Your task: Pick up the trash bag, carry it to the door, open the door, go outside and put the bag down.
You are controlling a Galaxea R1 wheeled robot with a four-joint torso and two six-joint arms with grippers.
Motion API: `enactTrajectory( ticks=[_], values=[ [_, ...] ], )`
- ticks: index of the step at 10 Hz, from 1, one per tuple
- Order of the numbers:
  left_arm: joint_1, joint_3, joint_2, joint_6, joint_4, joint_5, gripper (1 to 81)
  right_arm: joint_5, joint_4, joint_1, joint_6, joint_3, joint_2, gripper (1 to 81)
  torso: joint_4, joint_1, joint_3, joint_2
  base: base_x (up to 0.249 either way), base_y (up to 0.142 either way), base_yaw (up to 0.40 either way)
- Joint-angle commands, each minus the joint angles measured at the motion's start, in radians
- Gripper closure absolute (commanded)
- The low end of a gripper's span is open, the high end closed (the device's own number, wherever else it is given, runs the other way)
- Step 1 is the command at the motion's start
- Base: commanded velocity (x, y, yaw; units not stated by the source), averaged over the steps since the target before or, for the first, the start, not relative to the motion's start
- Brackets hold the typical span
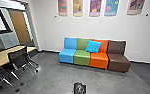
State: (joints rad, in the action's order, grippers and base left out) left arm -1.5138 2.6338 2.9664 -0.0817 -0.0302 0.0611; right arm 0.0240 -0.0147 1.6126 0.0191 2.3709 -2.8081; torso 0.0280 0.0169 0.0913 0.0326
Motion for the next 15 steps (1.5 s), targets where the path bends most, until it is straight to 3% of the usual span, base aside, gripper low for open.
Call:
enactTrajectory(
  ticks=[1,15],
  values=[
    [0.036,-0.001,-0.006,-0.007,-0.008,0.068,1.0,-0.064,0.001,-0.032,0.001,-0.010,0.006,1.0,0.000,0.000,0.000,0.000,0.118,0.000,0.000],
    [0.034,0.000,-0.001,-0.007,0.000,0.069,1.0,-0.062,0.004,-0.041,-0.001,-0.009,0.006,1.0,0.000,0.000,0.000,0.000,0.116,0.000,0.000]
  ],
)
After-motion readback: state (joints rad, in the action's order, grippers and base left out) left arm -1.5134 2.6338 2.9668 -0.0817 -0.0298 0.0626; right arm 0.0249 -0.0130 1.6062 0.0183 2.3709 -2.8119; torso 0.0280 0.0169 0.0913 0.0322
